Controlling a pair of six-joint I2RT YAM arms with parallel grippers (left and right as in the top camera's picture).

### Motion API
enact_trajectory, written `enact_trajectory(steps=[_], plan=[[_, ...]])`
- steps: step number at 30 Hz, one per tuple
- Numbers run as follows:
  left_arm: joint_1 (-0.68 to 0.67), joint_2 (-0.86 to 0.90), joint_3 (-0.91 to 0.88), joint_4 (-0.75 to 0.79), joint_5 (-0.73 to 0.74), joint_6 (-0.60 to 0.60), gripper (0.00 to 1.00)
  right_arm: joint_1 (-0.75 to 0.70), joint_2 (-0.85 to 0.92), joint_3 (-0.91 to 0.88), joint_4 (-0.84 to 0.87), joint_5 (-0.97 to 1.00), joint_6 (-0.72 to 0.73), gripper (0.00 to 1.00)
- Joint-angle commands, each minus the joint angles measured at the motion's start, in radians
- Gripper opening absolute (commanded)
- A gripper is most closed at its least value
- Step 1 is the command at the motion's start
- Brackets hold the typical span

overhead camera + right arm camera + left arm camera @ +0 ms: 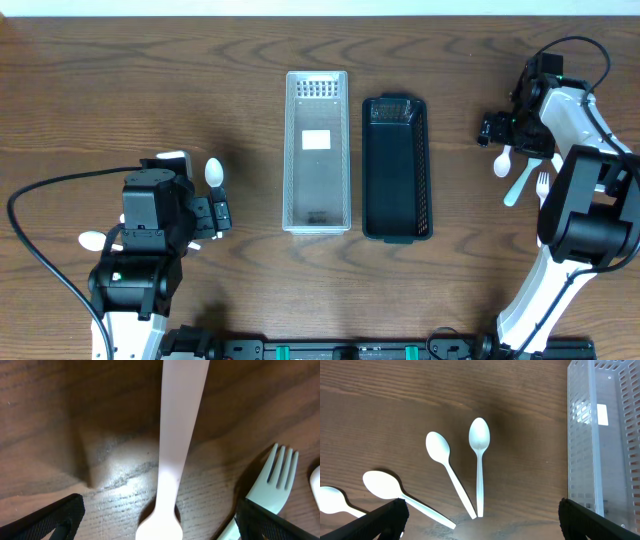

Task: Pack container
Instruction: 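Move the right gripper over the white spoon and grasp it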

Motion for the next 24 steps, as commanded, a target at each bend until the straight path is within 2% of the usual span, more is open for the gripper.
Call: enact_trajectory(steps=[1, 17, 21, 24], plan=[[0.004, 0.002, 0.017, -0.002, 0.000, -0.009, 0.98, -0.001, 0.008, 0.018, 0.009, 0.013, 0.016, 0.99], [0.004, 0.002, 0.017, -0.003, -0.001, -0.009, 0.98, -0.001, 0.008, -0.055, 0.071, -0.002, 0.015, 0.97], [0.004, 0.002, 0.017, -0.003, 0.000, -0.010, 0.98, -0.001, 0.008, -0.066, 0.075, -0.002, 0.016, 0.91], [0.004, 0.002, 0.017, -0.003, 0.000, -0.009, 0.98, -0.001, 0.008, -0.082, 0.082, -0.002, 0.016, 0.83]])
